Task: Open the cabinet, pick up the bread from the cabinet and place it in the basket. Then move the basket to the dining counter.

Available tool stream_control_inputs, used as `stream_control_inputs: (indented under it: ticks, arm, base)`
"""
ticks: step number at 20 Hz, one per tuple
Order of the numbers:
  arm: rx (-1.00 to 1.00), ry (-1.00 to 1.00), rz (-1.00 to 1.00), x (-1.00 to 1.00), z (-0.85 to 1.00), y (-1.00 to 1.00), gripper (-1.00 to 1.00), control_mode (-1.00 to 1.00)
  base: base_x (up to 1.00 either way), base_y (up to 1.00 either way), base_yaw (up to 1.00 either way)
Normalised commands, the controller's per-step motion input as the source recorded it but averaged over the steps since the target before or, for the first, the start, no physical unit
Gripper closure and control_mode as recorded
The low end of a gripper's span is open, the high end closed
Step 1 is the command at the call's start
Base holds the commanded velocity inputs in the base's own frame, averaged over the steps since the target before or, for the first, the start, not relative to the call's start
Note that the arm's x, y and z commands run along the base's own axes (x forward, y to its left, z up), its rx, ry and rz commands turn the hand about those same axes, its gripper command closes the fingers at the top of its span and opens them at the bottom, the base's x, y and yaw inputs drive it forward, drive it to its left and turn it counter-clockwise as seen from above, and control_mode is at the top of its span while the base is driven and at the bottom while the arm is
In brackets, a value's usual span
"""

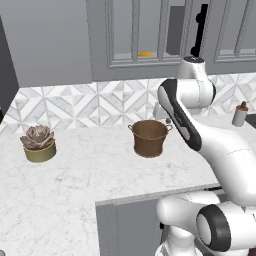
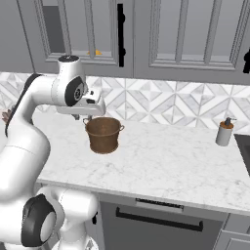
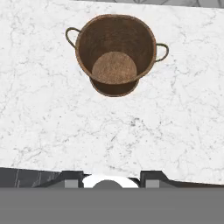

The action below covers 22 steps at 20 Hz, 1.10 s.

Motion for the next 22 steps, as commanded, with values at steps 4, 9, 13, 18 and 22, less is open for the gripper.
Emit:
stream_control_inputs:
  ticks: [4, 9, 13, 18, 22]
  arm:
    - [0.00, 0.00, 0.00, -0.26, -0.02, 0.00, -1.00, -1.00]
    - [0.00, -0.17, 0.00, -0.45, -0.04, -0.12, -1.00, -1.00]
    - [0.00, -0.46, 0.00, -0.44, 0.34, -0.18, -1.00, -1.00]
    - [0.00, -0.34, 0.00, -0.20, 0.54, -0.35, -1.00, -1.00]
    - [0.00, -0.19, -0.02, 0.00, 0.81, -0.43, -1.00, -1.00]
  base:
    - [0.00, 0.00, 0.00]
    - [0.00, 0.00, 0.00]
    - [0.00, 0.00, 0.00]
    - [0.00, 0.00, 0.00]
    - [0.00, 0.00, 0.00]
